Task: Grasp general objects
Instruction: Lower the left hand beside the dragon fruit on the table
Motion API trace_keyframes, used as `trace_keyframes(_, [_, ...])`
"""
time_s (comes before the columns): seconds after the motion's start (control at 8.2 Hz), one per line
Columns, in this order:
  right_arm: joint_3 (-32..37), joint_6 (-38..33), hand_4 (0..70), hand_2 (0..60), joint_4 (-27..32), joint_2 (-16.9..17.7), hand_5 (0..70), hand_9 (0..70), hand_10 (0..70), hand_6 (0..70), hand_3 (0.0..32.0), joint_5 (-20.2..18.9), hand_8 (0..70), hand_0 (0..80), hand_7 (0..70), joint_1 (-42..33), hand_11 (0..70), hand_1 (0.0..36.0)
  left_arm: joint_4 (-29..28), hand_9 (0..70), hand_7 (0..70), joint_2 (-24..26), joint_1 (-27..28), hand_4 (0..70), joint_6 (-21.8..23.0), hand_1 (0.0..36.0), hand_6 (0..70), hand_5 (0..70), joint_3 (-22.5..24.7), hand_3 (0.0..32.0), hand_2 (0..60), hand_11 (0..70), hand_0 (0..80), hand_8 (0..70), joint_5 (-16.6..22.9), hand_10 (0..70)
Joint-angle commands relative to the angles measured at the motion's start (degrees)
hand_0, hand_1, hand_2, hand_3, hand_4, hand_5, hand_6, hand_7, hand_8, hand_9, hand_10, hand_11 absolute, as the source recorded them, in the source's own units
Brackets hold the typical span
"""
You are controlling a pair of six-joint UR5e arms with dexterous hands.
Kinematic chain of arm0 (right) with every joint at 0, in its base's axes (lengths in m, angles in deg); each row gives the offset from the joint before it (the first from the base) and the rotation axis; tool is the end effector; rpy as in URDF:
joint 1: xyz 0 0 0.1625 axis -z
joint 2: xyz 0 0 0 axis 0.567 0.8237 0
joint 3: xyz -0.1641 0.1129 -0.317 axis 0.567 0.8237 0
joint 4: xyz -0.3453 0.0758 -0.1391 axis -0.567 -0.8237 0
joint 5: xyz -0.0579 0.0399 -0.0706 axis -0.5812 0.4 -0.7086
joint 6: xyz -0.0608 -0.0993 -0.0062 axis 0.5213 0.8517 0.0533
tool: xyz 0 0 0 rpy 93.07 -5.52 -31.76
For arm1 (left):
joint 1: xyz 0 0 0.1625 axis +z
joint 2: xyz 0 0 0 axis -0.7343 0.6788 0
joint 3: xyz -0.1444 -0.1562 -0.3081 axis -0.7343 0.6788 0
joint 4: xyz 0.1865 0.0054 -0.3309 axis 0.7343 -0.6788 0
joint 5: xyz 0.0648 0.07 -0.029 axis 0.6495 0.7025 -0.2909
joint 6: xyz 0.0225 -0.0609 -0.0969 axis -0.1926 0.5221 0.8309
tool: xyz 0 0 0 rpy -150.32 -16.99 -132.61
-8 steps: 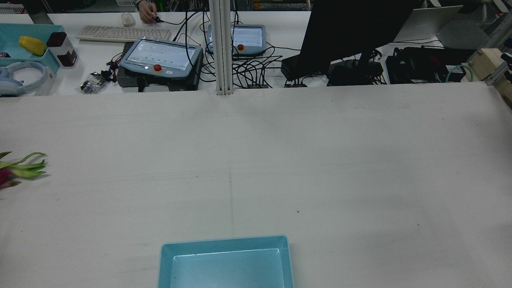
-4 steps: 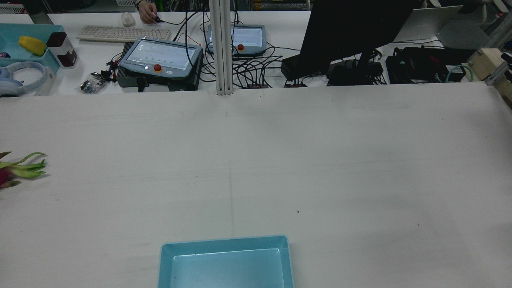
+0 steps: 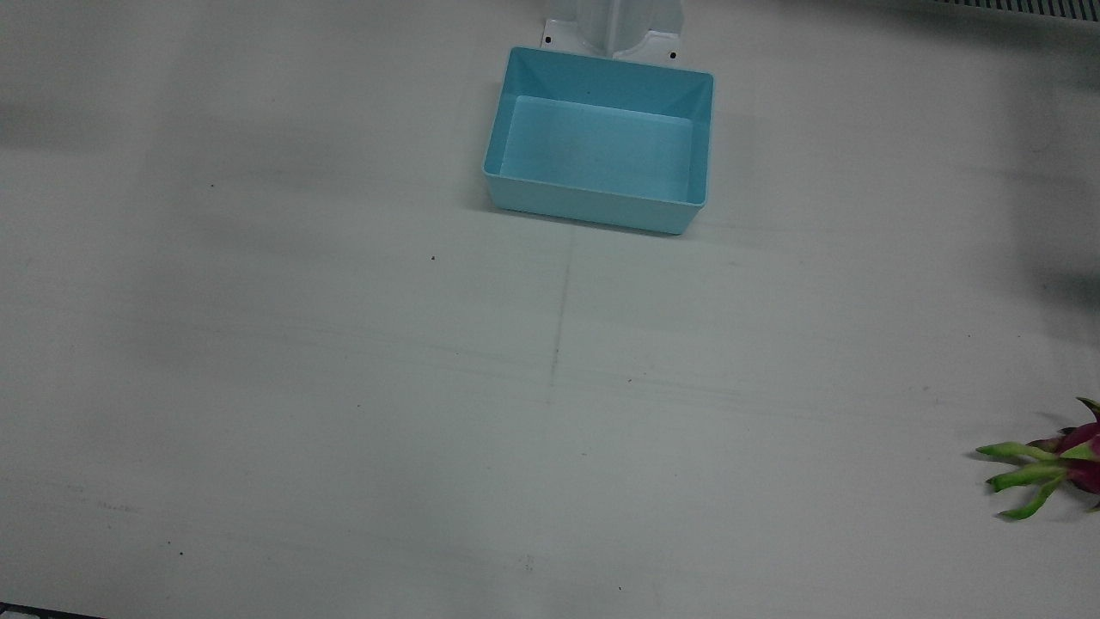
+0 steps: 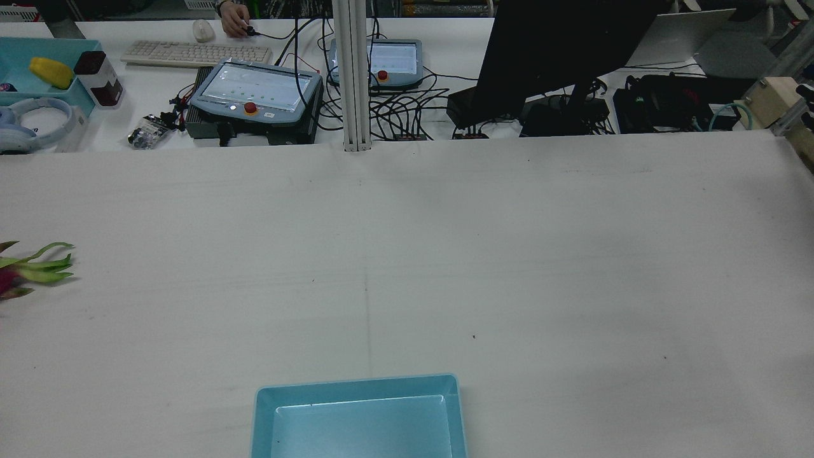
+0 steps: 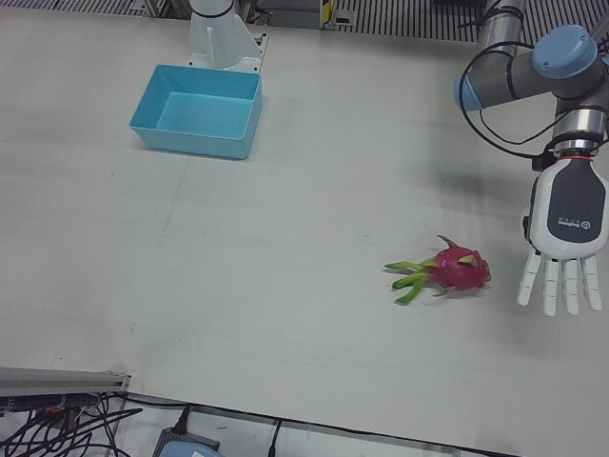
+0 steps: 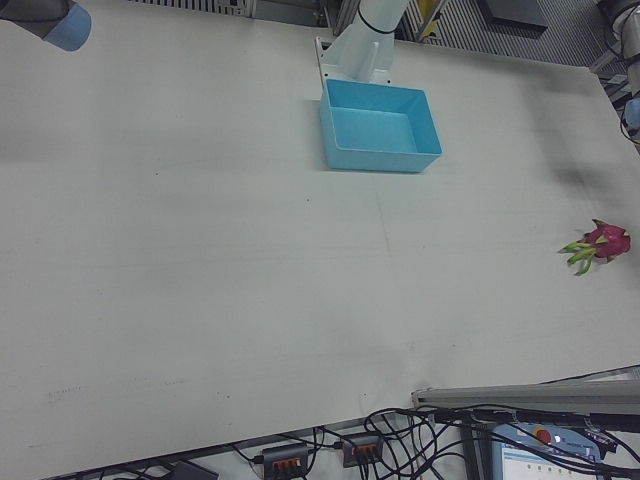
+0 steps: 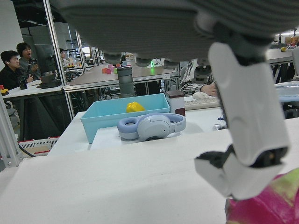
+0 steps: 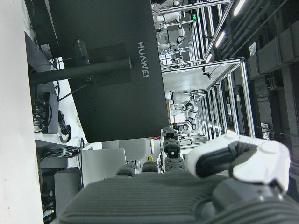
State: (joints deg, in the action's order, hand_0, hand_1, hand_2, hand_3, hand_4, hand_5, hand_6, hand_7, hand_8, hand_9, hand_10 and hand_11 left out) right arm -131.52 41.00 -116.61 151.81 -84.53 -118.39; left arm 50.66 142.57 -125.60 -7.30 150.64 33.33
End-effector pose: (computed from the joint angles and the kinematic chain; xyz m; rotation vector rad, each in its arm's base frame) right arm 0.0875 -0.4549 0.6223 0.2677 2.1335 -2.2166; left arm -0.0359 -0.4500 0.6454 0.9498 1.1090 -0.9847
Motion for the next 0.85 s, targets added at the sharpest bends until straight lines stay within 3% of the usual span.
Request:
trace_keyframes(0.0, [0.0,0.0,0.0,0.0,-0.1,0.0,0.0,0.0,0.0,0.0,0.0,0.0,0.0,0.0,0.0,-0.1,0.0,0.0,1.6,0.0,0.0,-0.1,0.2,0.0,2.9,29.9,0.0,0.5,0.5,10.0,51.8,0.0,50.3,0.0,-0.1,0.0])
trace_keyframes(0.73, [0.0,0.0,0.0,0.0,0.0,0.0,0.0,0.0,0.0,0.0,0.0,0.0,0.0,0.0,0.0,0.0,0.0,0.0,1.3,0.0,0.5,-0.1,1.9,0.0,2.9,31.8,0.0,4.3,1.1,9.6,53.0,0.0,51.8,0.0,0.1,0.0])
